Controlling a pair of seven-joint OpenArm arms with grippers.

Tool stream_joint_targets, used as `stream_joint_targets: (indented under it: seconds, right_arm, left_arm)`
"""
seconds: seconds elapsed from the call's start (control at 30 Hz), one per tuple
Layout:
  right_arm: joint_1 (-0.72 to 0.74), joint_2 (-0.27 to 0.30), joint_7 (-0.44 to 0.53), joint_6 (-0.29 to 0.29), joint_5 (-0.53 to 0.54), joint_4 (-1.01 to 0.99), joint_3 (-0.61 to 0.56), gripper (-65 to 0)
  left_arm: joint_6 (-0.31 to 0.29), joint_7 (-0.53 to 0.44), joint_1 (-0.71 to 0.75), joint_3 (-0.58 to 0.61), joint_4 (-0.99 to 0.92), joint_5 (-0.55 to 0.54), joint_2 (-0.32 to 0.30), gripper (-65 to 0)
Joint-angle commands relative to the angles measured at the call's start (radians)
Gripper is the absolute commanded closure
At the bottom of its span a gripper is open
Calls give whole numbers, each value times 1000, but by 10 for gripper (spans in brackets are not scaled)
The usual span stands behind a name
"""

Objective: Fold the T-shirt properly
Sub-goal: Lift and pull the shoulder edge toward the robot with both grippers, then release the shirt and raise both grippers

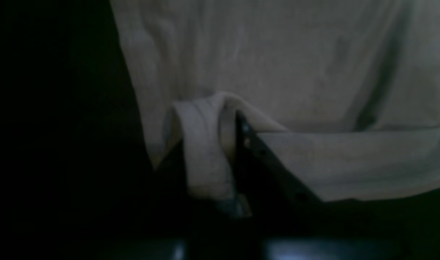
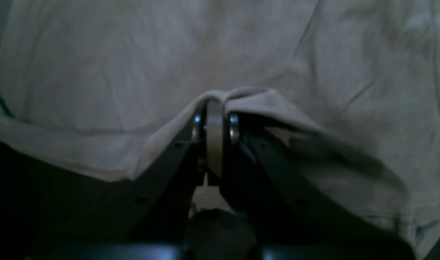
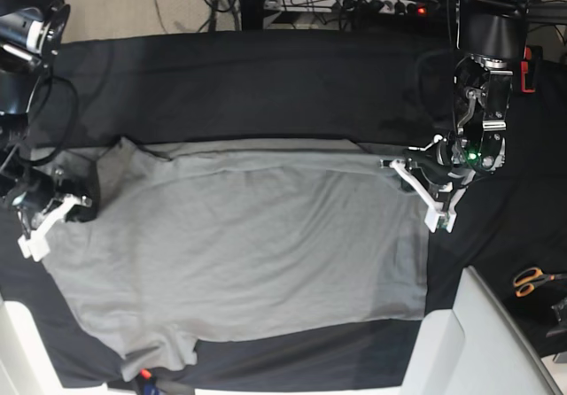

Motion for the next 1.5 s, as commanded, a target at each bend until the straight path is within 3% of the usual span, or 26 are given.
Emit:
stream_joint_targets:
  seconds: [0.0,0.5,0.7,0.9,1.07,1.13,1.23,1.3,1.37,1.47]
  right_arm:
    - [36,15,31,8,19,3,-11,-2]
    - [138,30,201,8,19,-169,-103,-2]
    - [140,30,217,8,19,-175,-103,-2]
    - [137,29,260,8,19,-179,-97,-8]
    - [135,29,294,8,19,-179,-94,-20]
    - [135,29,294,8,19,-175,-94,-71]
    - [137,32,294,8,25,-169,-92,-209]
    - [131,32,294,8,25,-132,-82,-297]
    - [92,24,292,8,27,-63,-3,-354]
    - [39,-25,289,8,27,76,147,-360]
  left_arm:
    - [-1,-18,-27,-4,10,5,-11,0]
    - [-1,-21,-110,-4,-96,9,3,0]
    - [-1,-24,-156,-4,-153,9,23,0]
    - [-1,-130,-164,-3,-213,9,25,0]
    - [-1,-144,-167,-6,-234,9,25,0]
    - [-1,-144,-167,-10,-233,9,25,-105]
    - [-1,-144,-179,-17,-231,1,20,-339]
    - [-1,-144,-195,-20,-231,-2,17,-456]
    - [-1,-144,-196,-83,-216,-2,17,-541]
    - [-1,-134,-167,-271,-116,-11,40,-596]
